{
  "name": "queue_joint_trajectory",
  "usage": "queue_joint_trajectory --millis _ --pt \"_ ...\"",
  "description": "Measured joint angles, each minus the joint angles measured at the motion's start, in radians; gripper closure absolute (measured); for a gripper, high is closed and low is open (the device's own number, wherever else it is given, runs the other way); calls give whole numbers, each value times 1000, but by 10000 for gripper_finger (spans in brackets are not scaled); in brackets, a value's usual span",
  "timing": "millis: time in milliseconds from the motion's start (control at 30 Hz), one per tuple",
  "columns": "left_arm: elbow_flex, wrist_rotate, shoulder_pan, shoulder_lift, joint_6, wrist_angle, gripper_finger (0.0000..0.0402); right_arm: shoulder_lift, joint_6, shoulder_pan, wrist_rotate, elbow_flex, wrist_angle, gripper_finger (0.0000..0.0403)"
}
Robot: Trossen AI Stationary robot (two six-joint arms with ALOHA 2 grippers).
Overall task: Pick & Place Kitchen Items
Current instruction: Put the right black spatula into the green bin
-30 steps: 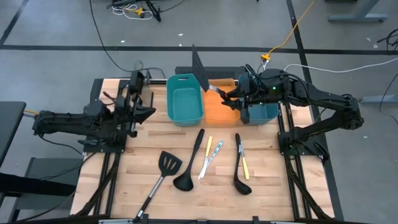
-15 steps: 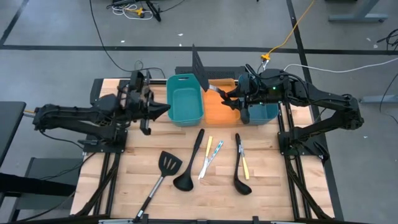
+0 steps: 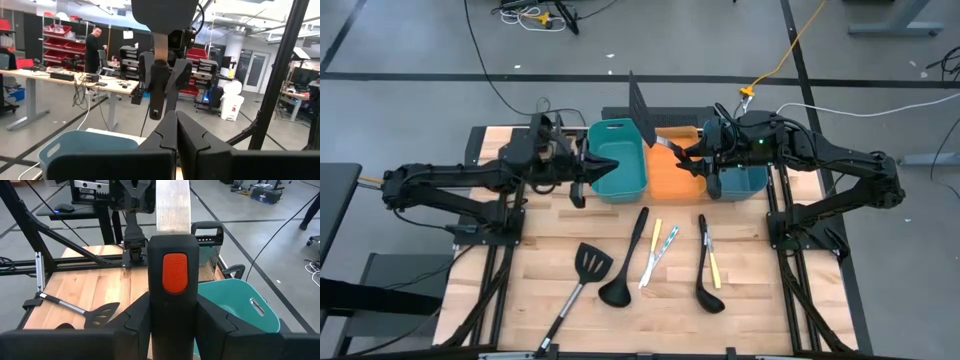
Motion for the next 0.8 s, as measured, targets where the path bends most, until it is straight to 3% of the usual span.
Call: queue_joint_trajectory --millis 367,800 --pt "3 134 80 108 -1 220 397 0 1 0 0 0 26 282" --pt "3 138 89 167 -12 301 377 0 3 0 1 0 60 282"
